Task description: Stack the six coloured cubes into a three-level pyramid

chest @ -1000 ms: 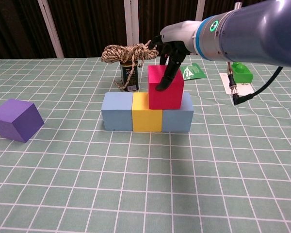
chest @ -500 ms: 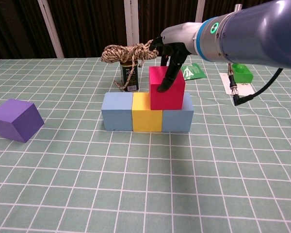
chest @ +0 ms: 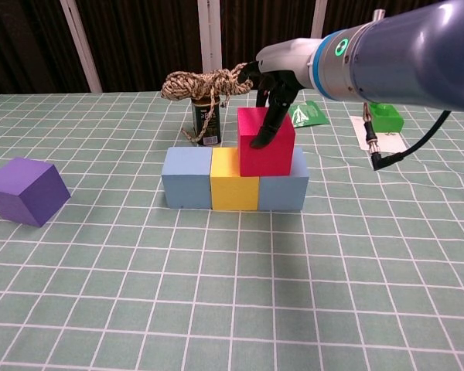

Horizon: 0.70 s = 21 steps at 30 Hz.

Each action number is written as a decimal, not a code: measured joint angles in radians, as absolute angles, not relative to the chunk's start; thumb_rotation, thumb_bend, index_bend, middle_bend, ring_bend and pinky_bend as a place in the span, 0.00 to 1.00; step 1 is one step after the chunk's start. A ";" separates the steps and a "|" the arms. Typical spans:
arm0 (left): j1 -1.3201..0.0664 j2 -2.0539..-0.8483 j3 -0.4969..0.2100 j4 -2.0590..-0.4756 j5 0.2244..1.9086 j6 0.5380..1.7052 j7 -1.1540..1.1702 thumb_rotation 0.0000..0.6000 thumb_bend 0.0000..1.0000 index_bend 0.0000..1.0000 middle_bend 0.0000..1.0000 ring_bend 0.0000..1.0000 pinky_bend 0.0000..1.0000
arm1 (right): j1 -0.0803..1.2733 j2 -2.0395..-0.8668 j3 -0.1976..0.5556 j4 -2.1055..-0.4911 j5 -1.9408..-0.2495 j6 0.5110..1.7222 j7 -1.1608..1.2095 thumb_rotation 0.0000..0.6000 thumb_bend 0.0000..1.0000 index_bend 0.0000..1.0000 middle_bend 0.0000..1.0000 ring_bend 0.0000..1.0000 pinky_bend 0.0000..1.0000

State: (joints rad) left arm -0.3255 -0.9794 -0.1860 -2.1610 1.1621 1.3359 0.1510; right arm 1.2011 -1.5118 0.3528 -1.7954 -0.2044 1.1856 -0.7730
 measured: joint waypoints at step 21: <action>-0.326 -0.977 -0.186 -2.164 1.160 1.337 0.153 1.00 0.16 0.00 0.00 0.00 0.00 | 1.205 -1.495 0.355 -1.821 -0.171 1.172 -0.790 1.00 0.23 0.00 0.03 0.04 0.00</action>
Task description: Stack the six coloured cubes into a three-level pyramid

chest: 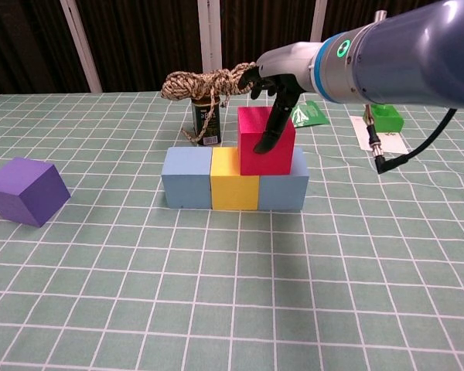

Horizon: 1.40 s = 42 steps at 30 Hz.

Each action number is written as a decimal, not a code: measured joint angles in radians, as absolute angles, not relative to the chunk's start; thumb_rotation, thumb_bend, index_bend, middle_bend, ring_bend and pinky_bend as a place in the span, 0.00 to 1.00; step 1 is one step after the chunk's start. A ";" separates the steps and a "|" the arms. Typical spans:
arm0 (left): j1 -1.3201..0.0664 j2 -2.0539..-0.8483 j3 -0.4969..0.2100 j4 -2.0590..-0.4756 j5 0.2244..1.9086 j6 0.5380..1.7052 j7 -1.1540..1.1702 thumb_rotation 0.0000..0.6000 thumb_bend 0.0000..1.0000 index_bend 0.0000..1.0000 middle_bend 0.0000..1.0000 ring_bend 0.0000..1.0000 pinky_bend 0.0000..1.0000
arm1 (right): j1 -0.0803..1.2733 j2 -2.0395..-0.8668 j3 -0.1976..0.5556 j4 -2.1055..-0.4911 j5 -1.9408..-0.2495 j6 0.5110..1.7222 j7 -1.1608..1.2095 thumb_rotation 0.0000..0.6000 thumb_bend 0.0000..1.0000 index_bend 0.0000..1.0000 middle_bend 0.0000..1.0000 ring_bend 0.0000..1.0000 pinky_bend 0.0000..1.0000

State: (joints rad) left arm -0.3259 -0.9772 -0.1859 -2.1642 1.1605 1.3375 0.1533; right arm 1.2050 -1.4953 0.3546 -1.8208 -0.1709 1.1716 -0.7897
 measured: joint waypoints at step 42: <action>-0.337 -1.023 -0.163 -2.122 1.168 1.351 0.268 1.00 0.10 0.00 0.00 0.00 0.00 | 0.780 -1.134 0.135 -2.083 -0.560 1.364 -0.466 1.00 0.22 0.00 0.00 0.00 0.00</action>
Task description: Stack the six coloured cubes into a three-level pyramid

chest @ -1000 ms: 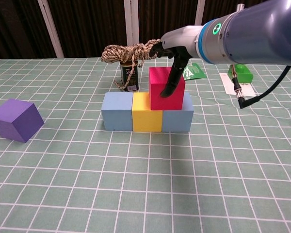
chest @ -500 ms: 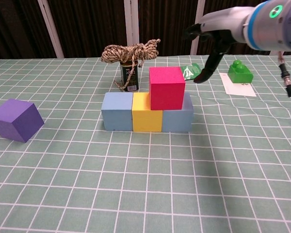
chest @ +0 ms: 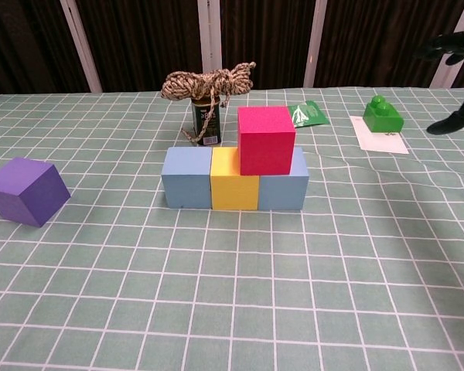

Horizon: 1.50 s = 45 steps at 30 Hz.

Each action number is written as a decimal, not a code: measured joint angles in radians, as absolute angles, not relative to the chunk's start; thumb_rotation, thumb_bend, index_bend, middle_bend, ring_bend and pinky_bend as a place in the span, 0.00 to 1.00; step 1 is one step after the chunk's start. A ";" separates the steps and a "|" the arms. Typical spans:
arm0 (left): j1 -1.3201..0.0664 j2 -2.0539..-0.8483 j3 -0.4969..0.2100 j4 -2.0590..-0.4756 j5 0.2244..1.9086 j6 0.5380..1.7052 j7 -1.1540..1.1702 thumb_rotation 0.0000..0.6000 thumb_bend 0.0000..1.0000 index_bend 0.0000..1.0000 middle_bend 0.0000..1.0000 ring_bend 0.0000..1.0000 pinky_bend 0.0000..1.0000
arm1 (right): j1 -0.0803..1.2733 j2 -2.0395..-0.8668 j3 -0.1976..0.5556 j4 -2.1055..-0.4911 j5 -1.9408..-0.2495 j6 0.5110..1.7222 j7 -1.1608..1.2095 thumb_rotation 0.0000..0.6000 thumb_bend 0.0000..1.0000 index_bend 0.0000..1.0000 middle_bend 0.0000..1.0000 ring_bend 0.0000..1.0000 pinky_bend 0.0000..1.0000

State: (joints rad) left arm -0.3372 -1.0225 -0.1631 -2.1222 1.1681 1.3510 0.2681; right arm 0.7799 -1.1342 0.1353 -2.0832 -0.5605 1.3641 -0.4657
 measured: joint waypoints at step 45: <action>-0.640 -1.118 -0.078 -1.607 1.146 0.830 0.438 1.00 0.07 0.00 0.25 0.00 0.00 | 0.556 -1.117 0.133 -1.952 -0.839 1.262 -0.190 1.00 0.22 0.00 0.00 0.00 0.00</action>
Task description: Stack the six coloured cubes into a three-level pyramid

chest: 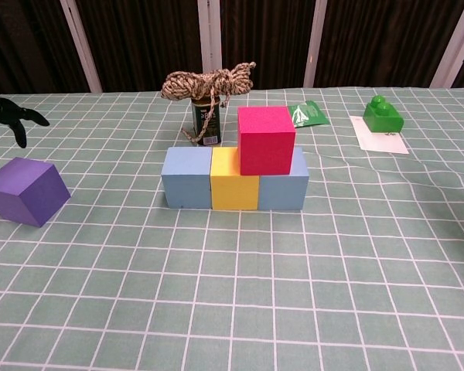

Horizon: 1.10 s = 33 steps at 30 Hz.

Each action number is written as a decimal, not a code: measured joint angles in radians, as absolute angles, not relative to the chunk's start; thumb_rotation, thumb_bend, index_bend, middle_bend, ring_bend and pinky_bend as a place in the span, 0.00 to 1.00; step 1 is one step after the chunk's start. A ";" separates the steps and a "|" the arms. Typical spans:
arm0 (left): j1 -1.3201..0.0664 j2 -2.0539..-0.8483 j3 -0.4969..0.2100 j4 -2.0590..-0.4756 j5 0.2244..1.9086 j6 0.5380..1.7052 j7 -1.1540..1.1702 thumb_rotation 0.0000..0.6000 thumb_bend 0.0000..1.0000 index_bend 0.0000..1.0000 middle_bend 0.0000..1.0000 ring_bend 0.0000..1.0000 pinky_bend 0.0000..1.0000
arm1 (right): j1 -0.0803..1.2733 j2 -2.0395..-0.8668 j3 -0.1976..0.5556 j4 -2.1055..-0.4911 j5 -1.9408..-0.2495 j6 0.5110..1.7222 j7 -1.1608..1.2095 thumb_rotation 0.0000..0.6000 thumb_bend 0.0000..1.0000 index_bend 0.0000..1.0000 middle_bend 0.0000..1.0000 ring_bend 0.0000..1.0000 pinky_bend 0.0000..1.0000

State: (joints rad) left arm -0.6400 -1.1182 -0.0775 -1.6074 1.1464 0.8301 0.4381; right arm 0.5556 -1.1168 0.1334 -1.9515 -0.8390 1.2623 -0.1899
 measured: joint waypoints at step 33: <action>-0.686 -1.189 -0.031 -1.463 1.248 0.769 0.352 1.00 0.37 0.00 0.26 0.00 0.00 | 0.529 -1.154 0.165 -1.932 -0.825 1.249 -0.243 1.00 0.22 0.00 0.00 0.00 0.00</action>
State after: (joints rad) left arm -0.6860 -1.1886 -0.0306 -1.4631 1.2476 0.7688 0.3524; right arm 0.5288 -1.1541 0.1648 -1.9321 -0.8254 1.2488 -0.2428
